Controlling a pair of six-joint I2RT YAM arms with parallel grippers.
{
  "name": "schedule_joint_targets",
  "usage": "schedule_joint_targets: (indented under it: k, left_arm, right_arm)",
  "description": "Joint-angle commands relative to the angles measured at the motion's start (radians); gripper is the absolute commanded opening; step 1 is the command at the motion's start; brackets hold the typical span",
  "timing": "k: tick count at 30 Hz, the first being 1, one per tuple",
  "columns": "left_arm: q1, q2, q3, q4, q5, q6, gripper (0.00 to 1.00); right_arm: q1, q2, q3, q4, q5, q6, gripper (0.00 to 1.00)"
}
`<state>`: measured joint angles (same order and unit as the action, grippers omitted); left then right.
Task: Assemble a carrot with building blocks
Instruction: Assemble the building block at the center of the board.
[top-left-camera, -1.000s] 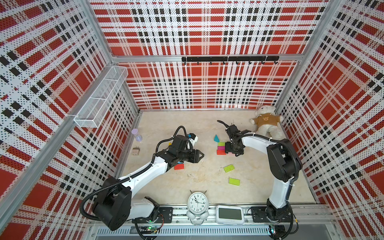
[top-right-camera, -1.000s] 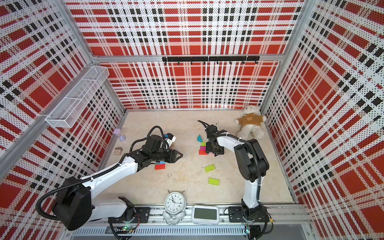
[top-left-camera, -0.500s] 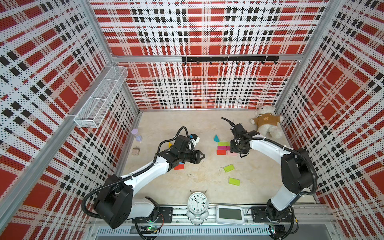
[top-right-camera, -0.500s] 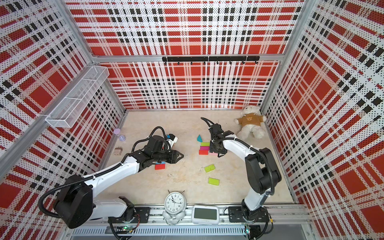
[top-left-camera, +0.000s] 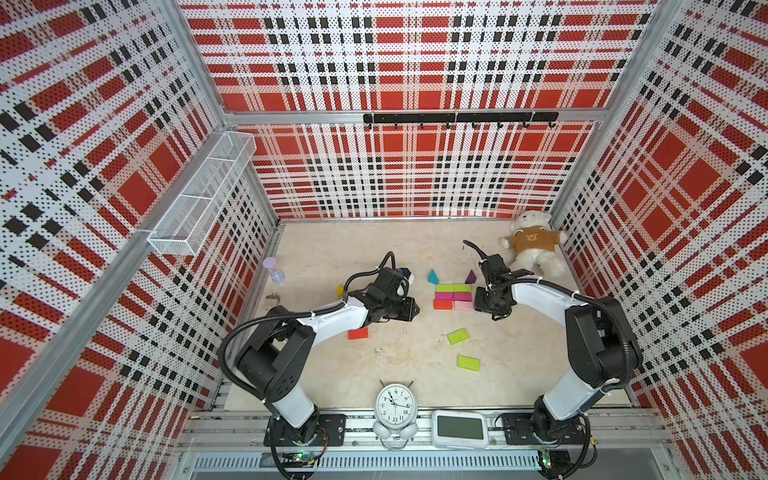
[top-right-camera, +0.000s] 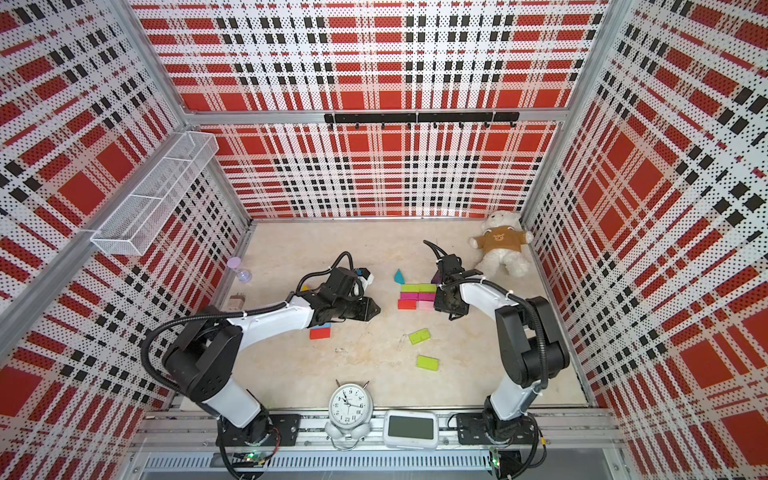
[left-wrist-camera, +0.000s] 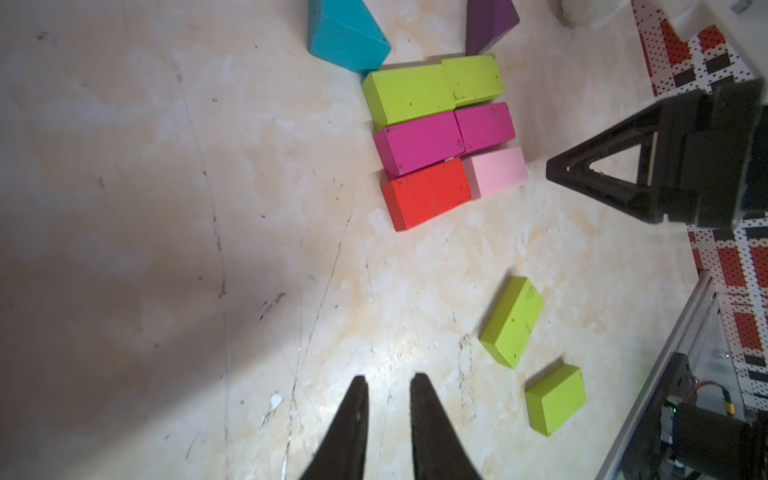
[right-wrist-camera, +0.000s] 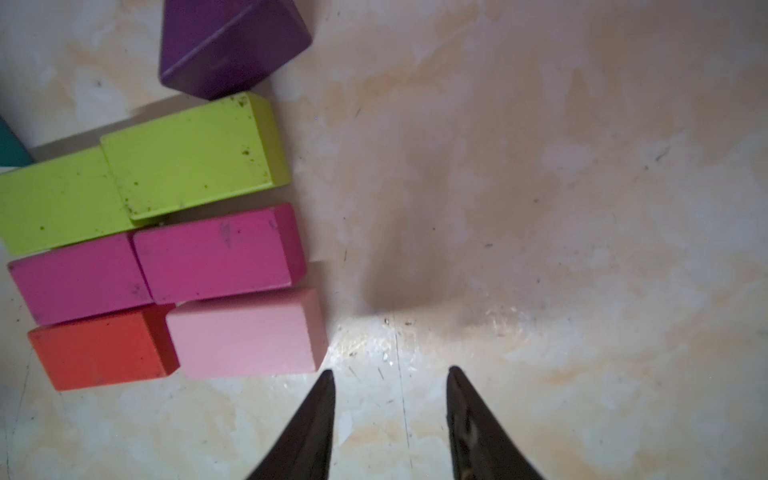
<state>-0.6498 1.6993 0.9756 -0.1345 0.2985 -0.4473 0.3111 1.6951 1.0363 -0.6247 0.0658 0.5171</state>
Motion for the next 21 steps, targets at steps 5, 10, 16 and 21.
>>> schedule_joint_targets:
  k: [5, 10, 16, 21]
  left_arm:
    - [-0.05, 0.154, 0.157, -0.042, -0.046, -0.027, 0.16]
    - [-0.056, 0.213, 0.207, -0.074, -0.061, -0.043, 0.12]
    - [-0.058, 0.255, 0.243, -0.093, -0.069, -0.048, 0.12]
    - [-0.061, 0.287, 0.271, -0.098, -0.061, -0.048, 0.12]
  right_arm:
    - [-0.004, 0.057, 0.037, 0.06, -0.02, -0.034, 0.46]
    - [-0.005, 0.072, 0.041, 0.063, -0.018, -0.039, 0.46]
    - [-0.004, 0.085, 0.043, 0.068, -0.027, -0.043, 0.46]
    - [-0.004, 0.086, 0.051, 0.065, -0.029, -0.043, 0.46]
